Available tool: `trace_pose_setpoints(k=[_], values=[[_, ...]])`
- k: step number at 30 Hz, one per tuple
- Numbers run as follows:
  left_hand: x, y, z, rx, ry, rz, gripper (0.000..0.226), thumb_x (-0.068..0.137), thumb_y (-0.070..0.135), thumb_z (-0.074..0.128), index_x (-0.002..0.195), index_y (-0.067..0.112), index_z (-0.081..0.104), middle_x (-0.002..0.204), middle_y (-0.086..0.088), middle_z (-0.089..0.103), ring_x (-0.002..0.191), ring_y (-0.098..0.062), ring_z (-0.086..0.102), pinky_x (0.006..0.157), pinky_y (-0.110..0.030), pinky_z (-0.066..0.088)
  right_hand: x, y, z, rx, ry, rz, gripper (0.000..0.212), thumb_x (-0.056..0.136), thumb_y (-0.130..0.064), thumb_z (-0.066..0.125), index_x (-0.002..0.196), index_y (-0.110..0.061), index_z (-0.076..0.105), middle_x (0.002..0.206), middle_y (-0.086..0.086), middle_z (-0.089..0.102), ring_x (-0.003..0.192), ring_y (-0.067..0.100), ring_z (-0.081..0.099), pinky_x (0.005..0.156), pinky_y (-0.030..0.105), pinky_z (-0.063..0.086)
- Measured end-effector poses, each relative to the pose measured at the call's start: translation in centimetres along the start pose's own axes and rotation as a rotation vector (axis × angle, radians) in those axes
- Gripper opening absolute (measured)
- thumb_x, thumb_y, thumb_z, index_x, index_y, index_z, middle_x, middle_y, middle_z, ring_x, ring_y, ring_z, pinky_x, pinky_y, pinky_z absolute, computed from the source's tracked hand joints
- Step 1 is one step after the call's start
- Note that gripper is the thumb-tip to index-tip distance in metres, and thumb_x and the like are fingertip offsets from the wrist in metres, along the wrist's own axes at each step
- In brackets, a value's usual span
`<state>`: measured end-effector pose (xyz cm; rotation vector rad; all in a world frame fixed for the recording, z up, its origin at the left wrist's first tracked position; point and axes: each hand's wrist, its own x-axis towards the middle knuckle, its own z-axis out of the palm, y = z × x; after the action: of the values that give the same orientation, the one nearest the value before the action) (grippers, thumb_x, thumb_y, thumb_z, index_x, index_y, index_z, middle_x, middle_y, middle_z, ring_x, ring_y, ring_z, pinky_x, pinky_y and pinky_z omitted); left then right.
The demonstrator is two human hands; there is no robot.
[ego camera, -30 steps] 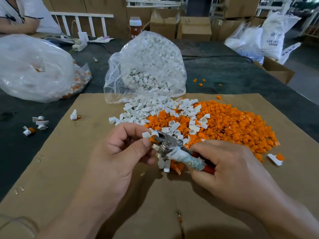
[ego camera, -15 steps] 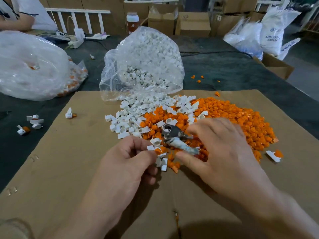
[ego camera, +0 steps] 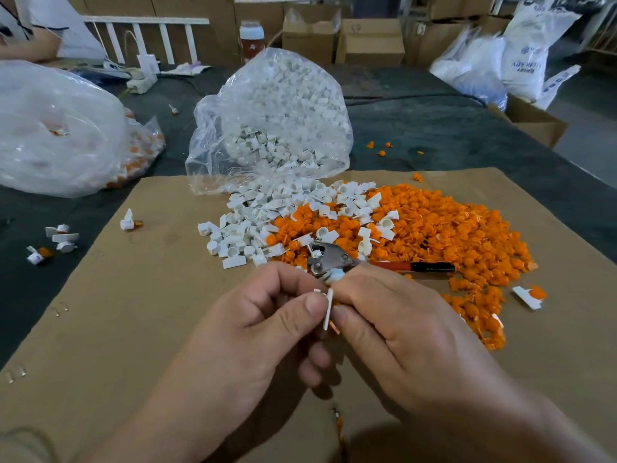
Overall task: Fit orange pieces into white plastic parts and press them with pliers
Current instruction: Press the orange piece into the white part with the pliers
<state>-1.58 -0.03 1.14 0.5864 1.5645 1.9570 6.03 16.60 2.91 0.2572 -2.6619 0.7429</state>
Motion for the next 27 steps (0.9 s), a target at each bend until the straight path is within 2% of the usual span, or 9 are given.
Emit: trace_pose_setpoints(k=[4, 7, 10, 13, 16, 18, 21, 24, 27], values=[[-0.23, 0.27, -0.32, 0.176, -0.031, 0.11, 0.029, 0.073, 0.055, 0.076, 0.083, 0.028, 0.07, 0.063, 0.002, 0.063, 0.052, -0.015, 0.062, 0.046, -0.022, 0.047, -0.53, -0.5, 0.2, 0.282, 0.011, 0.094, 0.02, 0.099, -0.038, 0.045, 0.085, -0.029, 0.055, 0.077, -0.01, 0.058, 0.07, 0.01, 0.058, 0.056, 0.024, 0.044], [-0.54, 0.4, -0.48, 0.385, -0.023, 0.235, 0.041, 0.078, 0.071, 0.065, 0.092, 0.034, 0.068, 0.067, 0.006, 0.065, 0.055, -0.012, 0.064, 0.05, -0.021, 0.048, -0.42, -0.92, 0.33, 0.727, -0.098, 0.456, 0.024, 0.089, -0.041, 0.051, 0.073, -0.024, 0.058, 0.058, -0.008, 0.054, 0.05, 0.008, 0.048, 0.043, 0.028, 0.036], [-0.55, 0.49, -0.28, 0.615, -0.024, 0.447, 0.031, 0.091, 0.065, 0.054, 0.1, 0.037, 0.063, 0.081, 0.013, 0.066, 0.065, -0.009, 0.065, 0.055, -0.021, 0.05, -0.08, -0.86, 0.37, 1.22, -0.278, 0.741, 0.027, 0.084, -0.031, 0.049, 0.059, -0.02, 0.053, 0.045, -0.002, 0.039, 0.034, 0.013, 0.029, 0.039, 0.02, 0.023], [-0.59, 0.41, 0.14, 0.744, 0.002, 0.56, 0.023, 0.096, 0.057, 0.051, 0.103, 0.038, 0.061, 0.09, 0.02, 0.065, 0.071, -0.004, 0.065, 0.058, -0.016, 0.049, 0.14, -0.42, 0.22, 1.471, -0.375, 0.789, 0.028, 0.084, -0.029, 0.046, 0.058, -0.021, 0.048, 0.043, -0.005, 0.034, 0.03, 0.01, 0.025, 0.037, 0.018, 0.02], [-0.67, 0.27, 0.3, 0.575, 0.045, 0.391, 0.022, 0.089, 0.06, 0.057, 0.098, 0.042, 0.065, 0.075, 0.015, 0.069, 0.062, -0.007, 0.067, 0.055, -0.017, 0.051, -0.07, -0.29, 0.2, 1.149, -0.283, 0.694, 0.03, 0.08, -0.044, 0.053, 0.061, -0.02, 0.053, 0.046, -0.002, 0.039, 0.037, 0.013, 0.03, 0.042, 0.026, 0.02], [-0.69, 0.11, 0.26, 0.454, 0.038, 0.308, 0.03, 0.083, 0.068, 0.061, 0.097, 0.043, 0.067, 0.071, 0.01, 0.069, 0.059, -0.011, 0.068, 0.054, -0.022, 0.053, -0.37, -0.27, 0.1, 0.897, -0.175, 0.559, 0.036, 0.078, -0.055, 0.051, 0.069, -0.021, 0.058, 0.05, -0.004, 0.046, 0.043, 0.011, 0.039, 0.042, 0.029, 0.027], [-0.68, 0.06, 0.21, 0.354, 0.027, 0.207, 0.037, 0.075, 0.072, 0.067, 0.095, 0.041, 0.069, 0.068, 0.003, 0.07, 0.057, -0.012, 0.068, 0.054, -0.022, 0.053, -0.6, -0.21, 0.19, 0.563, -0.046, 0.327, 0.036, 0.086, -0.057, 0.042, 0.082, -0.025, 0.059, 0.066, -0.002, 0.06, 0.055, 0.006, 0.053, 0.048, 0.022, 0.041], [-0.42, 0.15, 0.22, 0.199, 0.044, 0.092, 0.028, 0.074, 0.055, 0.073, 0.089, 0.032, 0.072, 0.06, -0.007, 0.068, 0.049, -0.017, 0.064, 0.05, -0.021, 0.051, -0.62, -0.19, -0.07, 0.202, 0.022, 0.139, 0.026, 0.094, -0.055, 0.039, 0.091, -0.036, 0.056, 0.083, -0.011, 0.06, 0.074, 0.007, 0.06, 0.057, 0.022, 0.045], [-0.09, 0.53, 0.42, 0.004, 0.041, 0.028, 0.021, 0.075, 0.04, 0.076, 0.081, 0.02, 0.073, 0.058, -0.007, 0.063, 0.043, -0.016, 0.058, 0.04, -0.022, 0.045, -0.64, -0.41, -0.42, 0.036, 0.019, 0.062, 0.02, 0.096, -0.052, 0.038, 0.096, -0.038, 0.053, 0.086, -0.016, 0.053, 0.075, 0.007, 0.058, 0.057, 0.029, 0.047]])
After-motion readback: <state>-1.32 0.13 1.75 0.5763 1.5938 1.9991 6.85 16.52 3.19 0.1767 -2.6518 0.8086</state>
